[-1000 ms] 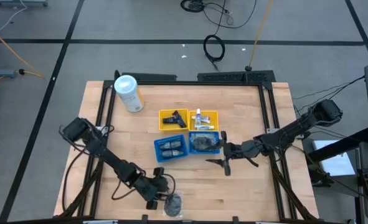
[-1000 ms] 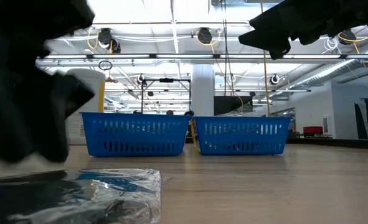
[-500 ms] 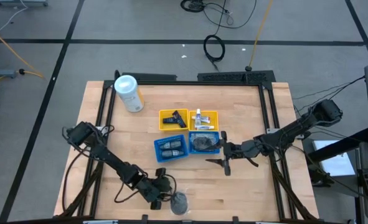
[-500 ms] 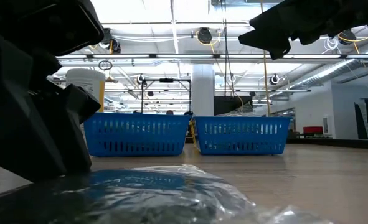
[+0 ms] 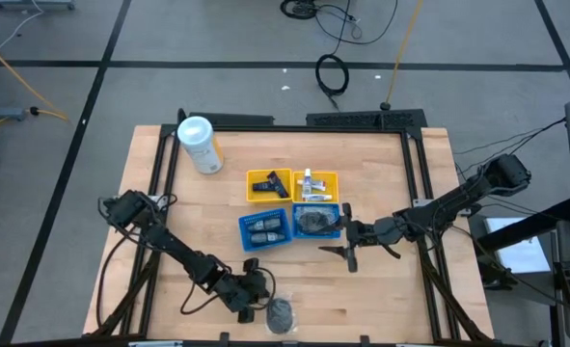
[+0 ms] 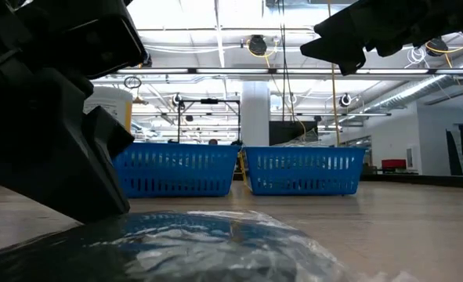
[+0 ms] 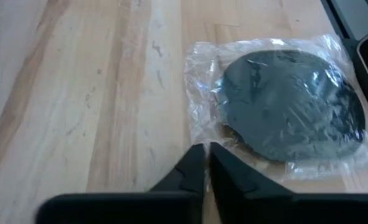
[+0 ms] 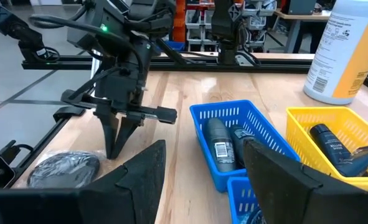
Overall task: Pick & Place Travel size toiletries
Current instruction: Put the hairbrush into the right blue bin
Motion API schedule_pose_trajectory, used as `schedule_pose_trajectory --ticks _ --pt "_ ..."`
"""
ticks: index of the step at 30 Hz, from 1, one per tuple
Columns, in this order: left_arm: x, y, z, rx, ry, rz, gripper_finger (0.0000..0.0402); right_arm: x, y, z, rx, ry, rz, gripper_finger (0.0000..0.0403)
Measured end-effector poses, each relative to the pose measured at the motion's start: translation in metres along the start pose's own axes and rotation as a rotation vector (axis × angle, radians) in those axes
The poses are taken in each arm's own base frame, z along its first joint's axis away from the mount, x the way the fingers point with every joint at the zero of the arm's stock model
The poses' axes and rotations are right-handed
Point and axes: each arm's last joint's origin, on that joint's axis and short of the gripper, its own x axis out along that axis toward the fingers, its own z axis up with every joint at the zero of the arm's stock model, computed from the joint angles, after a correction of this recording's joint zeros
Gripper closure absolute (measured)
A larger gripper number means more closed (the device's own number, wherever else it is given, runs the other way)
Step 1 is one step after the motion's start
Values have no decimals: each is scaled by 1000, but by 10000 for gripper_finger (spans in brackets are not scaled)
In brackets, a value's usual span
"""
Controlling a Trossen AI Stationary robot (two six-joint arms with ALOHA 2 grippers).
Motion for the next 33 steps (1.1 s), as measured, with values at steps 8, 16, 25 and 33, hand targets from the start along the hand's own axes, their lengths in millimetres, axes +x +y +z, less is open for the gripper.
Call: schedule_pose_trajectory --ticks 8,16,25,33 --pt "-10 -3 9 22 -46 -28 400 0 0 0 0 0 0 193" --pt "-58 -9 42 121 -201 -46 401 0 0 0 -1 0 -3 193" --pt "-91 -11 63 191 -356 3 401 0 0 0 -1 2 -5 193" --pt "-87 -11 62 110 -323 -53 394 0 0 -1 -1 6 -3 193"
